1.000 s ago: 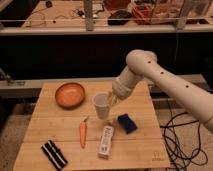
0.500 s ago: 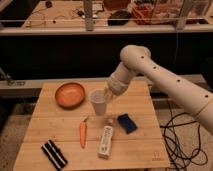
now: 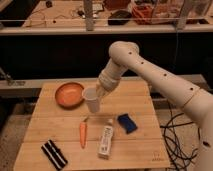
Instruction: Place the ceramic cup in the ceramic bowl
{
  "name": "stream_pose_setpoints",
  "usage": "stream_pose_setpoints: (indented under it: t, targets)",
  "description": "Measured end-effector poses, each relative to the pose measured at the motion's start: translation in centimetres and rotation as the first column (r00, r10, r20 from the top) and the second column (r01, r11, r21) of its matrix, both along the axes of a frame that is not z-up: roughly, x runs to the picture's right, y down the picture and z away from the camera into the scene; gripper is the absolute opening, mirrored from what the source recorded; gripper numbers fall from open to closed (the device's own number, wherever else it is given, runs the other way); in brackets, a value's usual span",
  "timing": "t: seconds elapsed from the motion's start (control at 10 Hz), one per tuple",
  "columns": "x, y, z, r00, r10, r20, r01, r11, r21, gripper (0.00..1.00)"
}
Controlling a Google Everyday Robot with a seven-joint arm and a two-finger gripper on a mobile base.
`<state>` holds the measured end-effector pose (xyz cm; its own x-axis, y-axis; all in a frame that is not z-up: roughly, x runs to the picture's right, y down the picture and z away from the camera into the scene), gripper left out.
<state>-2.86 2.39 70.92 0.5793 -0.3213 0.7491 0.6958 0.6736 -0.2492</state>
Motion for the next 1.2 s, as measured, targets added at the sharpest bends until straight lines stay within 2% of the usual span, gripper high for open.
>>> stream_pose_setpoints:
  t: [0.1,0.4,0.7,1.2]
  targets:
    - [-1.2,-0.7,0.5,1.000,-0.002,0.010,0.002,1.0000,0.004,0.00]
    - [-1.9,-1.5,1.0,1.000,-0.005,0.014,0.005,1.0000,0.006,0.00]
    - [-4.2,-2.7,1.9,0.999,-0.013,0.031,0.013,0.9999,0.012,0.00]
    - [-5.6,-3.9,3.0,1.000,-0.011,0.022,0.010,0.9999,0.008,0.00]
